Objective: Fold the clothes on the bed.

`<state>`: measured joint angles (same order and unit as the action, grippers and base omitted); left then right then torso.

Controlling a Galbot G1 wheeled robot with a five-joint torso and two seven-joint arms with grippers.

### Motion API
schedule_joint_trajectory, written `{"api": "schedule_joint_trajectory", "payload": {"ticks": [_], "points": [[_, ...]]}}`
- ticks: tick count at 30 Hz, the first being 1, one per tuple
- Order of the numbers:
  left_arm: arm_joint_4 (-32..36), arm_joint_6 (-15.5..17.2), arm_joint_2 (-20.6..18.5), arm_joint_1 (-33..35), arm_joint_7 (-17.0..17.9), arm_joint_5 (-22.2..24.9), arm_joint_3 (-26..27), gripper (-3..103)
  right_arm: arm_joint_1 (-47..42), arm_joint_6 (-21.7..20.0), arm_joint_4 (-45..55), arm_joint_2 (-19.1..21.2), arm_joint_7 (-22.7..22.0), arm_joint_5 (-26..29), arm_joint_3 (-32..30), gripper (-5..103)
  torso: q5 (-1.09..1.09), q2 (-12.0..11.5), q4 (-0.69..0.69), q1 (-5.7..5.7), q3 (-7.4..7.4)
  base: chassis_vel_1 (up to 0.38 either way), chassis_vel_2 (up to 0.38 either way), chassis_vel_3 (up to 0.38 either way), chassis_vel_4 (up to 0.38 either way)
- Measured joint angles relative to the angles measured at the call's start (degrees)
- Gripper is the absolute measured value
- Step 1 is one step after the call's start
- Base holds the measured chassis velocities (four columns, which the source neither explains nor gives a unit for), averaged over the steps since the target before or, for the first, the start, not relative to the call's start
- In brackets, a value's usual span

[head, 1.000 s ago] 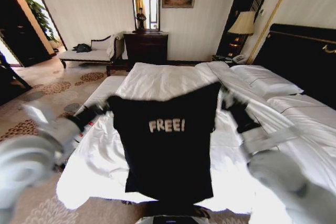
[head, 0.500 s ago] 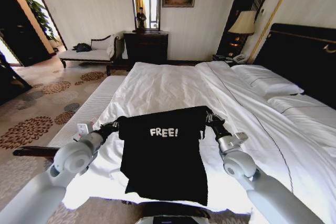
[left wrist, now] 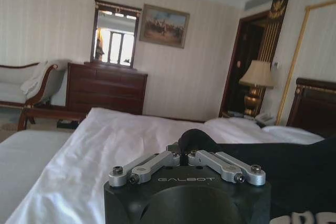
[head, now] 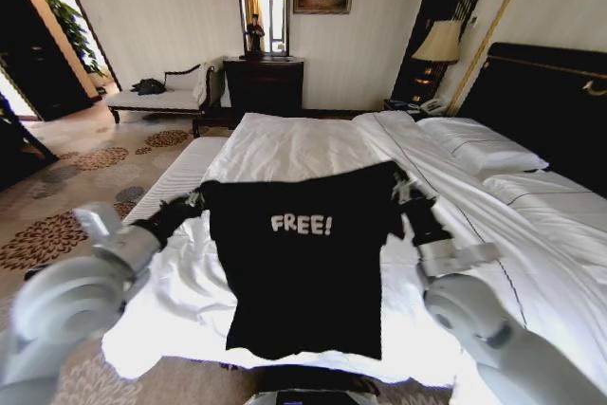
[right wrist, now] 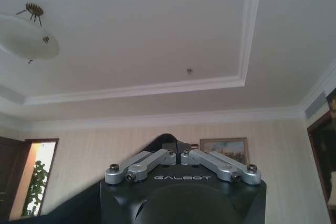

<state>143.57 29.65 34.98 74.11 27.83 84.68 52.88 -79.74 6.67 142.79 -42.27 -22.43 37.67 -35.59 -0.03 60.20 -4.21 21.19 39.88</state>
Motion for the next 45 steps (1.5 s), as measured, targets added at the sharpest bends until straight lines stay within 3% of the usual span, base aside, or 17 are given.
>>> {"api": "schedule_joint_trajectory", "payload": {"ticks": [3, 12, 18, 21, 23, 26, 29, 32, 33, 34, 36, 38, 41, 45], "points": [[0.0, 0.2, -2.4, -0.1, 1.1, 6.7, 7.1, 2, -4.1, -1.9, 0.9, 1.6, -1.6, 2.5, -6.1, 0, 0.03, 0.0, 0.01, 0.00, 0.00, 0.000, 0.000, 0.000, 0.000], [0.0, -0.2, -3.1, -0.7, 0.1, 14.4, 20.1, 2, -6.9, 2.5, 0.9, 4.4, 1.9, -2.2, -19.5, 0, 0.02, 0.0, 0.02, 0.00, 0.00, 0.000, 0.000, 0.000, 0.000], [-0.1, -2.0, -2.2, -1.9, -1.6, 14.7, 22.0, 2, -4.7, 3.6, 0.8, 6.6, 3.1, 2.8, -24.1, 0, 0.03, 0.0, 0.01, 0.00, 0.01, 0.000, 0.000, 0.000, 0.000], [-0.2, -3.4, -2.5, -4.1, -2.0, 11.5, 19.5, 2, -1.3, 2.9, 0.7, 8.7, 4.0, 7.5, -22.6, 0, 0.03, 0.0, 0.02, 0.00, 0.01, 0.000, 0.000, 0.000, 0.000], [-0.2, -3.5, -2.8, -4.4, -2.1, 10.9, 19.0, 2, -0.8, 2.9, 0.6, 8.9, 4.3, 7.6, -22.0, 0, 0.03, 0.0, 0.01, 0.00, 0.02, 0.000, 0.000, 0.000, 0.000], [-1.0, -4.4, -6.0, -8.3, -4.0, 6.0, 12.4, 2, 6.4, 3.0, -3.3, 11.0, 7.9, 8.0, -15.7, 0, 0.01, 0.0, 0.02, 0.00, 0.01, 0.000, 0.000, 0.000, 0.000], [-3.7, -4.7, -7.9, -10.4, -4.9, 4.9, 9.7, 2, 11.6, 3.1, -7.7, 12.0, 9.8, 8.9, -12.0, 0, 0.05, 0.0, 0.01, 0.00, 0.02, 0.000, 0.000, 0.000, 0.000], [-10.7, -5.4, -12.0, -13.0, -7.3, 3.5, 6.7, 2, 28.4, 2.9, -17.8, 12.4, 11.8, 10.6, 4.1, 0, 0.05, 0.0, -0.02, 0.01, 0.02, 0.000, 0.000, 0.000, 0.000], [-10.7, -5.4, -12.0, -13.0, -7.3, 3.5, 6.7, 2, 28.4, 2.9, -17.8, 12.4, 11.8, 10.6, 4.1, 0, 0.05, 0.0, -0.02, 0.01, 0.02, 0.000, 0.000, 0.000, 0.000], [-12.1, -5.5, -12.7, -13.1, -7.6, 3.3, 6.8, 2, 32.7, 2.9, -19.8, 11.8, 11.9, 11.0, 8.4, 0, 0.06, 0.0, -0.03, 0.02, 0.03, 0.000, 0.000, 0.000, 0.000], [-15.6, -5.7, -13.9, -14.2, -8.0, 2.9, 5.6, 2, 43.7, 2.8, -25.1, 9.6, 12.0, 11.4, 19.1, 0, 0.07, 0.0, 0.06, 0.03, 0.04, 0.000, 0.000, 0.000, 0.000], [-20.0, -5.9, -14.2, -20.1, -8.3, 1.5, -1.3, 2, 53.8, 2.7, -30.4, 6.6, 12.0, 11.0, 28.0, 0, -0.07, 0.0, 0.07, 0.02, 0.03, 0.000, 0.000, 0.000, 0.000], [-22.7, -6.1, -13.8, -25.5, -8.8, -0.1, -5.8, 2, 59.1, 2.7, -34.1, 4.3, 12.0, 10.4, 32.8, 0, 0.01, 0.0, 0.03, 0.03, 0.04, 0.000, 0.000, 0.000, 0.000], [-24.7, -6.5, -13.1, -28.5, -9.2, -0.6, -7.3, 2, 63.8, 2.9, -36.6, 2.7, 11.9, 10.3, 35.4, 0, 0.03, 0.0, 0.01, 0.03, 0.03, 0.000, 0.000, 0.000, 0.000]]}}
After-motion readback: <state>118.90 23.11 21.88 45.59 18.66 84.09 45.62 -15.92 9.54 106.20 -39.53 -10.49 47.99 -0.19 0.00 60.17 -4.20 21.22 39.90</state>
